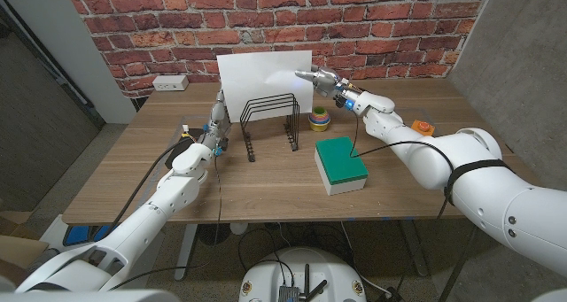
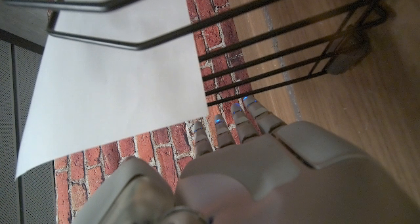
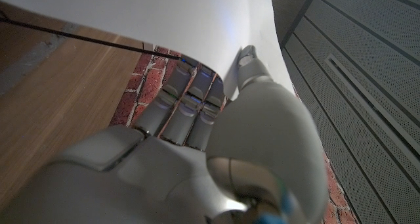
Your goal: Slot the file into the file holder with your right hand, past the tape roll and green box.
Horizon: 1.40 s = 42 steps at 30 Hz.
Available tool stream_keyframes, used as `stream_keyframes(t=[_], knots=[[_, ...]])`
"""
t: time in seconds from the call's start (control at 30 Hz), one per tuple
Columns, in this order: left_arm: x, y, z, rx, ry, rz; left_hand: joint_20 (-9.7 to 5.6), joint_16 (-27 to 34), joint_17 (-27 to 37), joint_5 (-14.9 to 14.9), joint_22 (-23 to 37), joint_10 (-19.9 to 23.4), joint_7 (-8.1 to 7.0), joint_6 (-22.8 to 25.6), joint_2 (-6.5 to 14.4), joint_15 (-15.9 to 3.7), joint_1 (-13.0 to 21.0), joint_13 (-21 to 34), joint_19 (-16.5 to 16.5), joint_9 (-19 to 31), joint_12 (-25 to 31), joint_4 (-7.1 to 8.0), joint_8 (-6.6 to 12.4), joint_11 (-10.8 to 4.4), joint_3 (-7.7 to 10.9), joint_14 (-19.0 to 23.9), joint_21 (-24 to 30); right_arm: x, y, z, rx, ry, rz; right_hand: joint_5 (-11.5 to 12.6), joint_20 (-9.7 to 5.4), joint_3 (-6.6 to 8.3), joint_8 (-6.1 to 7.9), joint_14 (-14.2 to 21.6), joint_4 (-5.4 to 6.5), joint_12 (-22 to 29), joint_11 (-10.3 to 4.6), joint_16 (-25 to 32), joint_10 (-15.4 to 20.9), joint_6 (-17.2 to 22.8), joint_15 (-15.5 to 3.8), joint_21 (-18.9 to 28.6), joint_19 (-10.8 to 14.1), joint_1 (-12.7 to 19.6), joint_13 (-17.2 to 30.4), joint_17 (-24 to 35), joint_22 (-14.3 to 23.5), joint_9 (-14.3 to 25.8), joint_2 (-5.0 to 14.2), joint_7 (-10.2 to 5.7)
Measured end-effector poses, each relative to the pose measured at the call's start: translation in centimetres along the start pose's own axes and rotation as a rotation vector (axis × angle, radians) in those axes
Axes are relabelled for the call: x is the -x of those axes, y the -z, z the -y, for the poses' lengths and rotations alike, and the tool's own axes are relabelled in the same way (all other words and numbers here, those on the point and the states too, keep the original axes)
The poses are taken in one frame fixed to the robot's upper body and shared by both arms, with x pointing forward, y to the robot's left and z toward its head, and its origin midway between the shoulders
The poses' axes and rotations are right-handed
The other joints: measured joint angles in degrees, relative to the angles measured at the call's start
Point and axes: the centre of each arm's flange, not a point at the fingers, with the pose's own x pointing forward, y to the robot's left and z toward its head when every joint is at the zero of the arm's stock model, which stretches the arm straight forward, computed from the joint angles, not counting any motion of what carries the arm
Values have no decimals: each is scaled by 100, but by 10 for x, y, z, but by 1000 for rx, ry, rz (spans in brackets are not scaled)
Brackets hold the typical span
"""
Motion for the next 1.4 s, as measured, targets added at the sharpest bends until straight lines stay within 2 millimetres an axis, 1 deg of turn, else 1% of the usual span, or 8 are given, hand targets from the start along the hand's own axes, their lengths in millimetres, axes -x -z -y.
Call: stream_keyframes(t=[0.37,0.5,1.0,1.07,1.17,1.23,1.33,1.4], knots=[[0,0,0,0,0,-1,0,0,0,0,0,0,0,0,0,0,0,0,0,0,0,0,0,0,0,0,0,4,5,0,-6,1,-5,-16,10,-4,0,-77,3,-66,-5,0,-3,32,32,0,-71,0,-10,2,-29,0,0,-32],[0,0,0,0,0,0,0,0,0,0,0,0,0,0,0,0,0,0,0,0,0,0,0,0,0,0,0,6,7,1,-10,7,-9,-17,24,-4,0,-103,3,-67,-44,0,-1,32,16,0,-85,0,-21,2,-29,-24,0,-32],[0,0,0,0,0,0,0,0,0,0,0,0,0,0,0,0,0,0,0,0,0,0,0,0,0,0,0,9,15,4,-28,29,-34,-21,39,-7,-4,-278,6,-178,-83,0,-22,-8,114,0,-202,-31,-68,1,-28,-26,31,-71],[0,0,0,0,0,0,0,0,0,0,0,0,0,0,0,0,0,0,0,0,0,0,0,0,0,0,0,10,15,4,-30,29,-35,-21,57,-7,-44,-302,6,-212,-111,0,-42,-48,108,0,-231,-101,-80,1,-28,-26,25,-78],[0,0,0,0,0,0,0,0,0,0,0,0,0,0,0,0,0,0,0,0,0,0,0,0,0,0,0,10,16,4,-32,31,-35,-21,43,-20,-44,-347,18,-219,-156,0,-11,-90,124,0,-247,-115,-121,1,-28,-26,22,-96],[0,0,0,0,0,1,0,0,0,0,0,0,0,0,0,0,0,0,0,0,0,0,0,0,0,0,0,11,16,4,-32,31,-35,-22,42,-32,-88,-372,30,-260,-222,0,29,-124,149,0,-246,-145,-135,1,-28,-26,-7,-82],[0,0,0,0,0,0,0,0,0,0,0,0,0,0,0,0,0,0,0,0,0,0,0,0,0,0,0,11,16,4,-34,27,-34,-21,67,-68,-93,-434,66,-307,-285,0,34,-157,146,0,-271,-235,-159,24,-28,-46,-23,-49],[0,0,0,0,0,0,0,0,0,0,0,0,0,0,0,0,0,0,0,0,0,0,0,0,0,0,0,12,16,4,-34,25,-34,-21,72,-106,-141,-452,104,-342,-341,0,31,-226,163,0,-276,-326,-173,29,-29,-54,-55,-42]])
